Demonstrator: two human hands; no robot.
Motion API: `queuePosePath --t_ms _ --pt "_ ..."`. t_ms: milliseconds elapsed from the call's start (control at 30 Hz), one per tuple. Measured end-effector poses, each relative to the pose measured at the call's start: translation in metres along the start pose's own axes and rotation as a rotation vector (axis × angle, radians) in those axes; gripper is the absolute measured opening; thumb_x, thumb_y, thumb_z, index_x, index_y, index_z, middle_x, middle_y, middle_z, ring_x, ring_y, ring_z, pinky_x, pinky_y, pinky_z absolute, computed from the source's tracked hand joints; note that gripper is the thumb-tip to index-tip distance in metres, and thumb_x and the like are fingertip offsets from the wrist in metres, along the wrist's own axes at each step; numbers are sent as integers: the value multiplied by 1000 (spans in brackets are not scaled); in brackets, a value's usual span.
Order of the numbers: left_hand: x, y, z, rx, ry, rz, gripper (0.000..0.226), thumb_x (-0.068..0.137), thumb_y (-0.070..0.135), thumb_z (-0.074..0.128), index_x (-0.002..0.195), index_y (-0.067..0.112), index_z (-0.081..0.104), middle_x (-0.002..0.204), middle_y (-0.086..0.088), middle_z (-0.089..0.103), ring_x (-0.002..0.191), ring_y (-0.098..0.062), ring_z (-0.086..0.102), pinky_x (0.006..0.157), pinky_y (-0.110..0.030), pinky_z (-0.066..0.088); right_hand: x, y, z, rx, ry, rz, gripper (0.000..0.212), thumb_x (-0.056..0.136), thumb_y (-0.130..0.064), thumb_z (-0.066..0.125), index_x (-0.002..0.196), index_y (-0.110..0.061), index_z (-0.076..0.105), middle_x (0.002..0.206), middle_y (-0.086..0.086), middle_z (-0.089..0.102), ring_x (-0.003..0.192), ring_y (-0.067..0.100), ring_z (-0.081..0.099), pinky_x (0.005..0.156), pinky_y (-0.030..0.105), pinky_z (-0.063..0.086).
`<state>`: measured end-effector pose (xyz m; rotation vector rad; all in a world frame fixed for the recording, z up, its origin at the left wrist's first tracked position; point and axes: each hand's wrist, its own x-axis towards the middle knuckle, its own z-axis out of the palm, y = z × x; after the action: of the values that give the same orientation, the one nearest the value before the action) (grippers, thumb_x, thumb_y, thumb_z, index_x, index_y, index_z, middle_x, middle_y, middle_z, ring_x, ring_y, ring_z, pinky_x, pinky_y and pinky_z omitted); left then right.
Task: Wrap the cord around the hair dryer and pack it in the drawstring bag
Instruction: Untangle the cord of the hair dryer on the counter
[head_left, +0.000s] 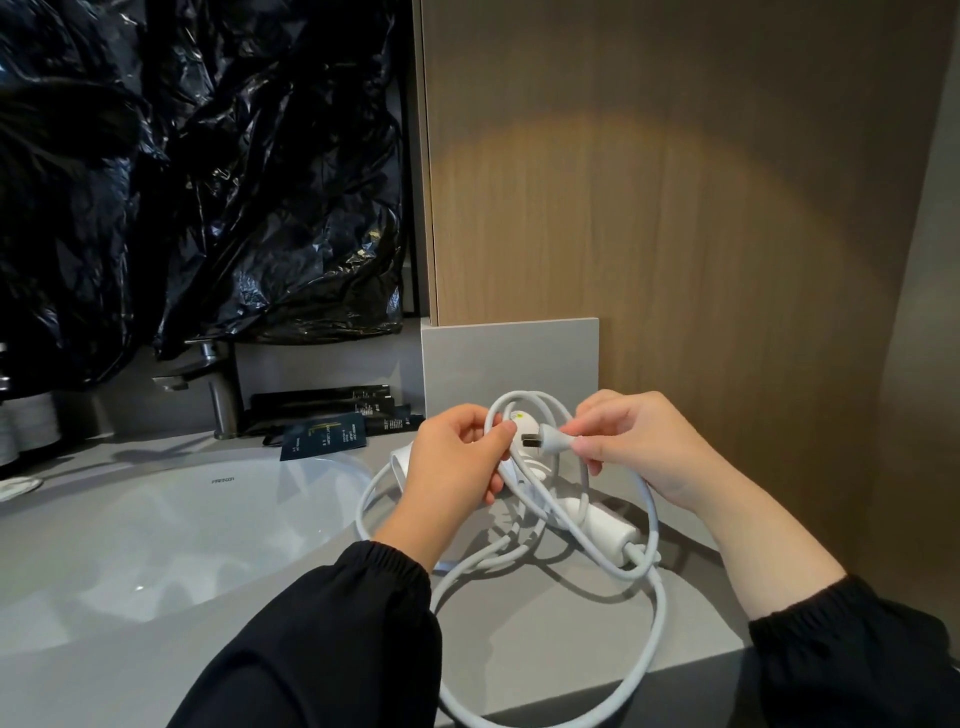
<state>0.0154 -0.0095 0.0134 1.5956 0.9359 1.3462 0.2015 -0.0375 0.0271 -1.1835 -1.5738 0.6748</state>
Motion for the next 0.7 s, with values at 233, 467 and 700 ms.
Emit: queuePosePath --t_ms 233,467,700 --pt "-4 5 0 -7 -37 57 10 90 14 63 85 6 66 52 4 58 38 -11 44 38 -21 40 6 5 8 -307 181 31 35 73 -22 82 97 -24 56 80 -1 57 64 10 50 55 19 43" --pt "-6 7 0 19 -58 134 9 90 11 62 84 12 68 55 2 56 38 -8 43 38 -20 37 4 6 10 -239 -40 76 22 87 -28 69 107 -35 65 86 -9 70 77 9 65 62 20 51" --pt "-5 6 0 64 -69 127 9 91 14 62 86 11 68 58 0 58 39 -7 44 40 -20 40 6 5 13 -211 -77 75 26 94 -24 59 117 -36 59 84 -9 73 77 5 67 59 17 48"
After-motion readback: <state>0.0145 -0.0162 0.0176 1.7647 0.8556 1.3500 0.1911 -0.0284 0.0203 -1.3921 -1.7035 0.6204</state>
